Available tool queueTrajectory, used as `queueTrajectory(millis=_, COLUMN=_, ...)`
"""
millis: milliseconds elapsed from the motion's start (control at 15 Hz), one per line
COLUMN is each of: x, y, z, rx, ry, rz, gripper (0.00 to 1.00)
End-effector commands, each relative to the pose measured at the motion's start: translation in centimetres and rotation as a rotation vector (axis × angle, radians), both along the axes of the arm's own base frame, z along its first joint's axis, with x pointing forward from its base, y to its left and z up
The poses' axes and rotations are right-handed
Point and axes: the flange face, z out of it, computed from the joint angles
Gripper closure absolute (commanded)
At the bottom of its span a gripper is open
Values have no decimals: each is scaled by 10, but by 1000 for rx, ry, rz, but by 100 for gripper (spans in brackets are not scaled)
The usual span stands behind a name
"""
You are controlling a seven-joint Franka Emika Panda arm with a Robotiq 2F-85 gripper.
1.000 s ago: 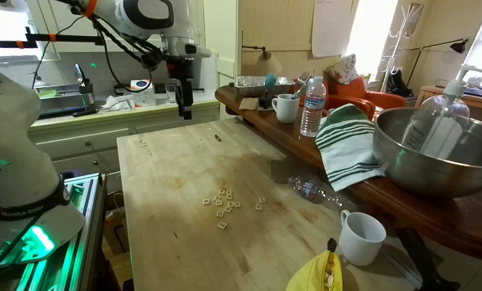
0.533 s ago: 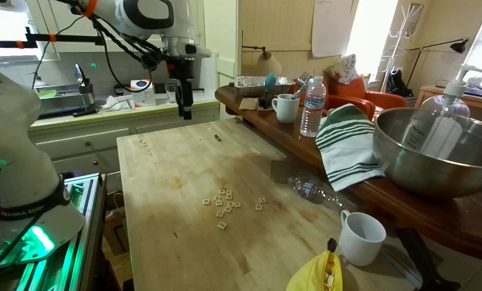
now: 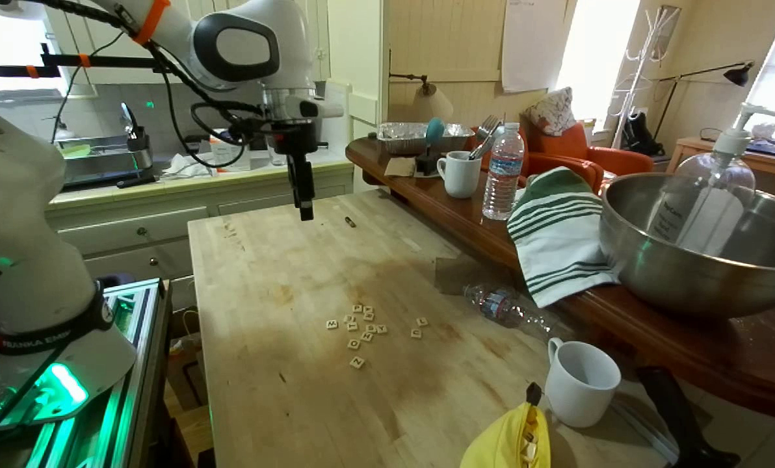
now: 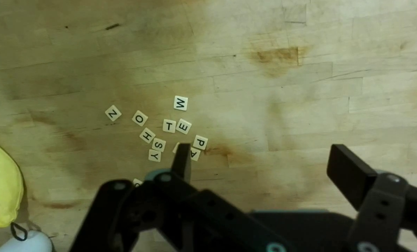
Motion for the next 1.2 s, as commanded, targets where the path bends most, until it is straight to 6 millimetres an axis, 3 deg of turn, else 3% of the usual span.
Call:
queueTrajectory(millis=0, x=-2, y=-10, z=-24, rx=70, ry=-85, rz=29, gripper=0)
queueTrajectory(millis=267, x=8, y=-22, z=-52, rx=100, ry=-139, rz=83, gripper=0)
queueTrajectory(millis=600, x=21, y=-48, z=-85, rx=160, ry=-86, rz=150, gripper=0)
queueTrajectory(millis=733, x=25, y=-57, z=-91, rx=168, ry=-58, rz=173, gripper=0)
queueTrajectory(millis=800, x=16, y=-53, z=-83, rx=149, ry=-74, rz=149, gripper=0)
queueTrajectory(millis=1133, x=22, y=-57, z=-88, rx=154, ry=-61, rz=164, gripper=0)
